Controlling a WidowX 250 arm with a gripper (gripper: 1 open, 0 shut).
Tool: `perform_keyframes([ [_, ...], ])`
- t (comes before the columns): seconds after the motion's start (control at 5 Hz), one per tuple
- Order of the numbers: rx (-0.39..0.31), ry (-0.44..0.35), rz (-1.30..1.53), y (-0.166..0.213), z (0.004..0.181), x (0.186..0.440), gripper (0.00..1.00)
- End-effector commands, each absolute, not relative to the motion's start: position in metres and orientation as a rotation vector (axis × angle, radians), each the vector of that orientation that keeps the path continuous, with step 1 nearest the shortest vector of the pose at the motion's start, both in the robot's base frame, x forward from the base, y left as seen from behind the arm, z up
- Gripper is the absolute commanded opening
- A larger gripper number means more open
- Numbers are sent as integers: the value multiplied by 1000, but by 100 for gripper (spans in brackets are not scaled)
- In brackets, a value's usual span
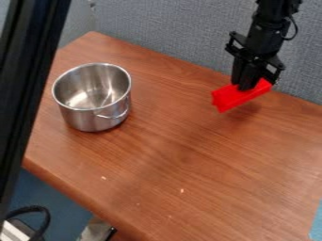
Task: Move the red object from the metal pot to the table
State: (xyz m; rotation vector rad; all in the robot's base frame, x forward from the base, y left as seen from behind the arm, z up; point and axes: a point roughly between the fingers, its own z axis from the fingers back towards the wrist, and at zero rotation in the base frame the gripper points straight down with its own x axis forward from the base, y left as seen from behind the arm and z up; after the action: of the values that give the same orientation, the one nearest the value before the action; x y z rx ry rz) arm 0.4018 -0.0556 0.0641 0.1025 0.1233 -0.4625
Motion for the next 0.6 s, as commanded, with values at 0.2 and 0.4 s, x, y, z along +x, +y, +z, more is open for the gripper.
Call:
perform_keyframes([
  [0.2,120,84,-464,-46,74,406,0],
  [0.4,122,81,-466,-44,74,407,0],
])
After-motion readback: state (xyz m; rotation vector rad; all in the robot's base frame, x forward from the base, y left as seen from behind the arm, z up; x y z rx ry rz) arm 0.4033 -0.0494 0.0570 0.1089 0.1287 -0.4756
